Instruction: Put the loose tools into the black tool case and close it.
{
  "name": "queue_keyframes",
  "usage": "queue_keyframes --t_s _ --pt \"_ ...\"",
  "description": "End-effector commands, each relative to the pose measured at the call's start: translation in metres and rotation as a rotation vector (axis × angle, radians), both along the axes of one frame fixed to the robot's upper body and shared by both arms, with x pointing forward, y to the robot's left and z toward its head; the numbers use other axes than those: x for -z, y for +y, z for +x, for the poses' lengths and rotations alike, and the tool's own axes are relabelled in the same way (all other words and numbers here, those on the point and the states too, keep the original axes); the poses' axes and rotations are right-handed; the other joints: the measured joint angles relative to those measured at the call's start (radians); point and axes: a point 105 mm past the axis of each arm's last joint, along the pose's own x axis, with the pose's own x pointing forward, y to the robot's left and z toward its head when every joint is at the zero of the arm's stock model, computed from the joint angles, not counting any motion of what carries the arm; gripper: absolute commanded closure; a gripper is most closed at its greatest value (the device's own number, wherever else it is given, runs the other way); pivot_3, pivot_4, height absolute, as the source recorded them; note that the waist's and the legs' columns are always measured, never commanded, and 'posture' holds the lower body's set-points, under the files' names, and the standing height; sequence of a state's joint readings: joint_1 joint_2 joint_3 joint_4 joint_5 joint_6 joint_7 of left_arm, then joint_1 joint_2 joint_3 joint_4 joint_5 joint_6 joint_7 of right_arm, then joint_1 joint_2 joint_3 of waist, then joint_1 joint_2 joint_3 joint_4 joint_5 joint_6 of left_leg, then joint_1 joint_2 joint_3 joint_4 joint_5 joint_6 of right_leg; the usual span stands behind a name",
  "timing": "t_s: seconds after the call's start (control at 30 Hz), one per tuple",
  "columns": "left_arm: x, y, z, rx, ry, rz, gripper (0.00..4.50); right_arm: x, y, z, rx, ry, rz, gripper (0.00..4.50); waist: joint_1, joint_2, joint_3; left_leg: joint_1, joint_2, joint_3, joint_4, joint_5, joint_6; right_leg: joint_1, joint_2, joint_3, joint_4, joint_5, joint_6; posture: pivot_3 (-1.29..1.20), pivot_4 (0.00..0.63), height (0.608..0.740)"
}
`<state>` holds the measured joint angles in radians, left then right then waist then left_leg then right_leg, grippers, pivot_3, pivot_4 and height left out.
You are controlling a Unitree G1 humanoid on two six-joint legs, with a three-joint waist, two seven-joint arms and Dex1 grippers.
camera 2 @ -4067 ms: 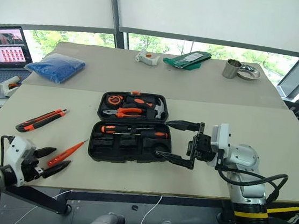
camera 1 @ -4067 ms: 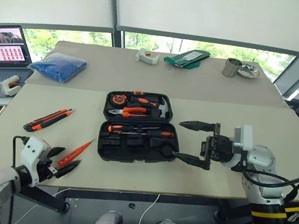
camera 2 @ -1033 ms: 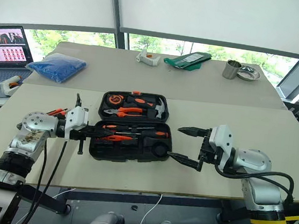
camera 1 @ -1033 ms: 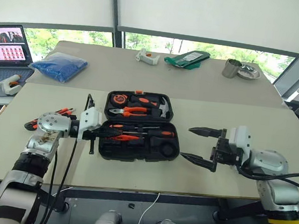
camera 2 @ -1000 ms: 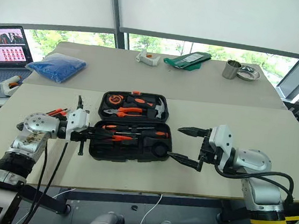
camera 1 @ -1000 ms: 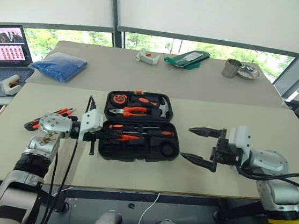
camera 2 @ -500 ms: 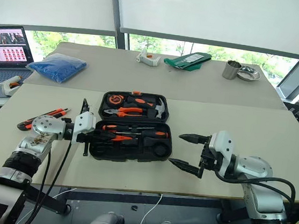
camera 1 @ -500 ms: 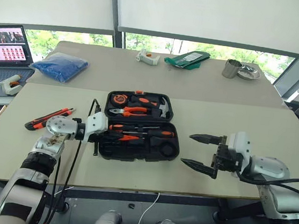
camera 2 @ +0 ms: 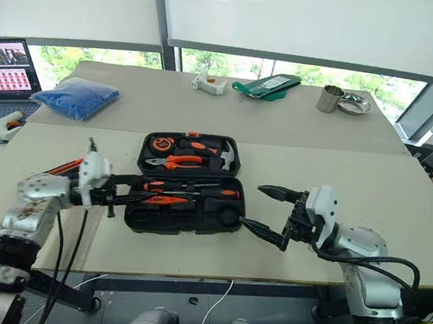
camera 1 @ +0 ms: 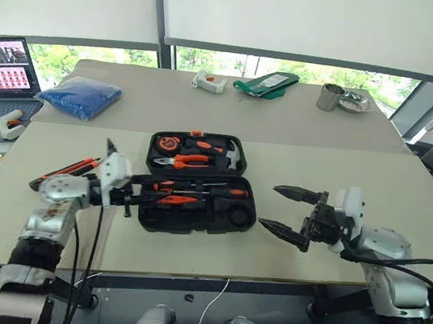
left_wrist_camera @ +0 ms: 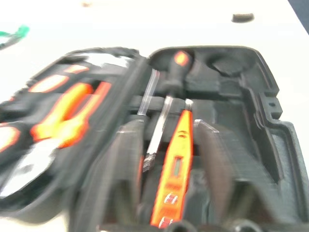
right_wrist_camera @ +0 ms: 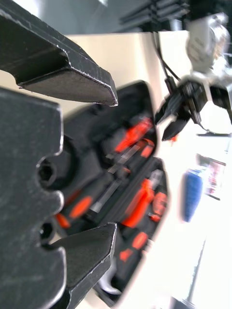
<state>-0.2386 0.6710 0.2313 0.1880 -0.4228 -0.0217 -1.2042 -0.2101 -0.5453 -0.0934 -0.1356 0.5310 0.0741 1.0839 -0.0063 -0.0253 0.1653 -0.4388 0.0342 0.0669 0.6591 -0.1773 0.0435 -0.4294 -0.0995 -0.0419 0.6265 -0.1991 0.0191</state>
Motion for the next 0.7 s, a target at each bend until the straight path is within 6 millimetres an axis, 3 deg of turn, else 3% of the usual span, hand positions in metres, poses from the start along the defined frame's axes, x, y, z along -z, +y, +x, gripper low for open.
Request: queue_keyframes --t_s 0.03,0.1,0.2,0.33,0.43,0.57,0.7 --pt "-0.013 0.045 -0.028 -0.25 -0.041 -0.107 0.79 -0.009 0.002 -0.008 -0.04 -0.021 0.07 0.0 -0.003 0.0 0.0 0.0 0.0 0.0 0.0 0.0 0.0 -0.001 0.0 0.0 0.0 0.0 -0.001 0.0 0.15 0.74" --pt "-0.008 0.069 -0.045 -0.39 -0.03 -0.145 0.1 -0.014 0.005 -0.01 -0.056 -0.063 0.103 0.0 -0.001 0.0 0.0 0.0 0.001 0.0 0.0 -0.001 0.0 -0.001 0.0 0.0 0.0 0.0 -0.001 0.0 0.15 0.74" --pt "0.006 0.109 -0.078 -0.628 -0.006 -0.195 0.04 -0.013 0.01 -0.012 -0.051 -0.109 0.12 0.0 0.004 0.0 0.0 0.0 0.001 0.0 0.0 -0.005 -0.008 -0.002 -0.002 -0.001 -0.001 -0.007 -0.002 0.0 0.15 0.74" --pt "0.026 0.143 -0.116 -0.865 0.022 -0.242 0.04 -0.009 0.015 -0.014 -0.04 -0.16 0.12 0.0 0.012 0.0 0.0 0.0 0.0 0.0 0.0 -0.007 -0.01 -0.007 -0.008 -0.003 -0.002 -0.007 -0.002 0.0 0.15 0.74" --pt "0.034 0.163 -0.132 -1.007 0.036 -0.285 0.04 -0.008 0.018 -0.016 -0.046 -0.163 0.13 0.0 0.021 0.0 0.0 0.0 0.0 0.001 0.0 -0.007 -0.011 -0.007 -0.009 -0.005 -0.002 -0.007 -0.002 0.0 0.15 0.74" --pt "0.04 0.19 -0.139 -1.192 0.05 -0.352 0.04 -0.008 0.021 -0.018 -0.058 -0.16 0.132 0.0 0.025 -0.001 -0.001 0.0 0.0 0.0 0.0 -0.007 -0.011 -0.007 -0.01 -0.007 -0.002 -0.007 -0.002 0.0 0.15 0.74" --pt "0.038 0.19 -0.112 -1.166 0.075 -0.289 0.04 -0.008 0.02 -0.017 -0.052 -0.161 0.126 0.0 0.025 -0.001 -0.001 0.0 0.0 0.001 0.0 -0.007 -0.011 -0.007 -0.01 -0.009 -0.002 -0.007 -0.002 0.0 0.15 0.74"
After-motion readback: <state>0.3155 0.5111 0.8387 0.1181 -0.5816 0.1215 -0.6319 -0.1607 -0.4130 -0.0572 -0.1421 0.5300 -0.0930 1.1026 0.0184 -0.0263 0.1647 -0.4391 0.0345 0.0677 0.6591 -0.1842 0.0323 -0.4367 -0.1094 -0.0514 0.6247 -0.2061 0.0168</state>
